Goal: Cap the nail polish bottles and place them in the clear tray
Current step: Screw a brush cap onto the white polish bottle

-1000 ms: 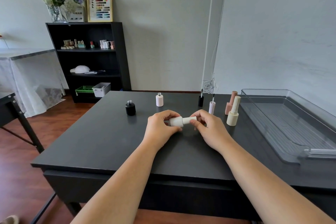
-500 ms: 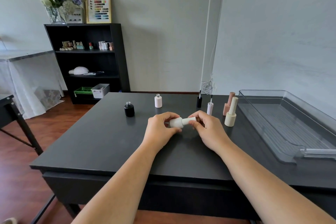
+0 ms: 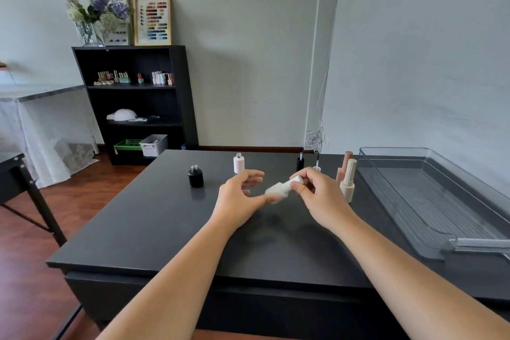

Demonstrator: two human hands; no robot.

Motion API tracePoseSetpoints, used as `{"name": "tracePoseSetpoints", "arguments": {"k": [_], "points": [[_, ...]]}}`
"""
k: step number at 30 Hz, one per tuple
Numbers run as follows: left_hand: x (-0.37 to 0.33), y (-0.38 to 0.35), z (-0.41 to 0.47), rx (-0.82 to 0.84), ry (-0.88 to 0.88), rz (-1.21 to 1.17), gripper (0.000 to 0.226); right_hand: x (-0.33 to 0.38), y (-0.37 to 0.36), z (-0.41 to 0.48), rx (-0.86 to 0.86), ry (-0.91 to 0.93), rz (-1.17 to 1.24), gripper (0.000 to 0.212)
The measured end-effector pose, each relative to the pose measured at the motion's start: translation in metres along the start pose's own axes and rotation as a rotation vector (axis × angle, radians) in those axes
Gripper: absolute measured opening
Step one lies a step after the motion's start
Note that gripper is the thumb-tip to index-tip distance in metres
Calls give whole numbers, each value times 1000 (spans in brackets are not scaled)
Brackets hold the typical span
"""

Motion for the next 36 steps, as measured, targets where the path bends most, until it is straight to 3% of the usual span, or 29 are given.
{"name": "tracePoseSetpoints", "arguments": {"k": [6, 12, 15, 17, 22, 36], "points": [[15, 13, 35, -244, 121, 11, 48, 3, 6, 14, -70, 8, -52, 11], [48, -1, 72, -205, 331, 134, 71, 0, -4, 24, -66, 47, -5, 9], [56, -7, 91, -197, 358, 151, 73, -2, -8, 30, -75, 61, 11, 9], [58, -9, 100, -218, 366, 142, 66, -3, -10, 33, -65, 71, 14, 9], [61, -10, 104, -284, 333, 127, 23, -5, -10, 37, -64, 82, 0, 8], [29, -26, 56, -230, 257, 13, 16, 0, 58, 37, -51, 79, -141, 16]]}}
Point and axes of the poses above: each hand's wrist, its own z-axis towards the middle knuckle, its own y-axis out of the back of the hand, x = y × z, the point moved 3 cm from there along z, towards the middle knuckle, and after that the axes turned 9 degrees about -x, right-handed, at the moved point
